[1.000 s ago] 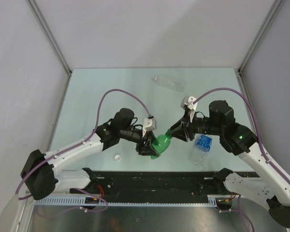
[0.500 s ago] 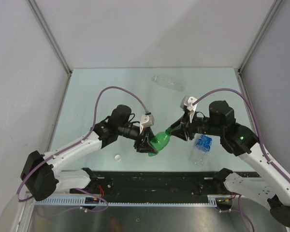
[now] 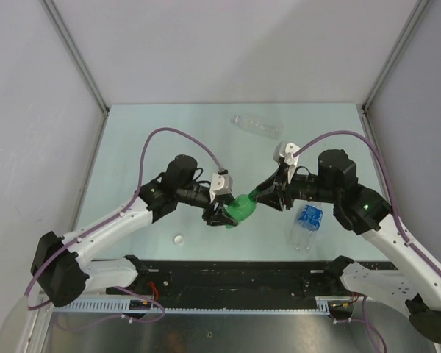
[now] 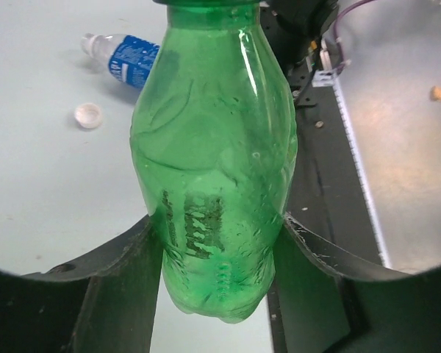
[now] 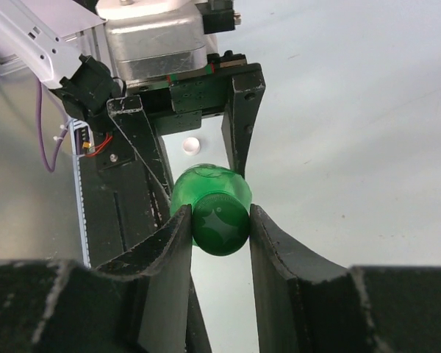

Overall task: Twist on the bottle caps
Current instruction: Screw the bottle cap onto the plastic bottle.

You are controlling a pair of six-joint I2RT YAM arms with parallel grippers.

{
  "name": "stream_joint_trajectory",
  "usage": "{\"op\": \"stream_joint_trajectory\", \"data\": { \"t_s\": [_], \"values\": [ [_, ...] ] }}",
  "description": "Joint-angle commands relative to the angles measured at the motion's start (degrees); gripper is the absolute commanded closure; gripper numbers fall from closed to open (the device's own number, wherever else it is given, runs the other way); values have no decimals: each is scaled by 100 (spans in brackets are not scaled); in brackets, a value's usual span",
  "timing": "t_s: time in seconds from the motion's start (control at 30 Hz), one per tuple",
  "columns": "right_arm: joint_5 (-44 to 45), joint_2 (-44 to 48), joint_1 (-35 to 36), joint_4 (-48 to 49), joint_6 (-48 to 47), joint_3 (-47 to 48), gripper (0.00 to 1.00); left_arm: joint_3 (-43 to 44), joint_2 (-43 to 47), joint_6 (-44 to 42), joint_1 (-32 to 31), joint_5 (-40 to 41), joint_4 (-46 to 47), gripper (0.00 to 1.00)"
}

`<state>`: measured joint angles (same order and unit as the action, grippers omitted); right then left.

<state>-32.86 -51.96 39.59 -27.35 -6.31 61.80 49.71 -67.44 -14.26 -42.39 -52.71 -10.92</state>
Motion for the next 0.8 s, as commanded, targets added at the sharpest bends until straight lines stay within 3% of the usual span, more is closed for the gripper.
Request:
{"op": "stream_joint_trajectory", "data": {
  "t_s": [0.0, 0.33, 0.63, 0.77],
  "values": [
    [-439, -410, 147, -823, 533, -186, 74, 638, 433, -1168, 0, 16, 1239, 100],
    [-115, -613, 148, -1023, 783, -188, 76, 1056, 157, -672, -6, 479, 1132, 100],
    [371, -445, 147, -792, 721, -195, 81, 1447, -237, 1004, 2, 734, 1405, 100],
    [184, -372, 150, -880, 654, -193, 83, 1357, -255, 1040, 0, 463, 1488, 100]
  ]
}}
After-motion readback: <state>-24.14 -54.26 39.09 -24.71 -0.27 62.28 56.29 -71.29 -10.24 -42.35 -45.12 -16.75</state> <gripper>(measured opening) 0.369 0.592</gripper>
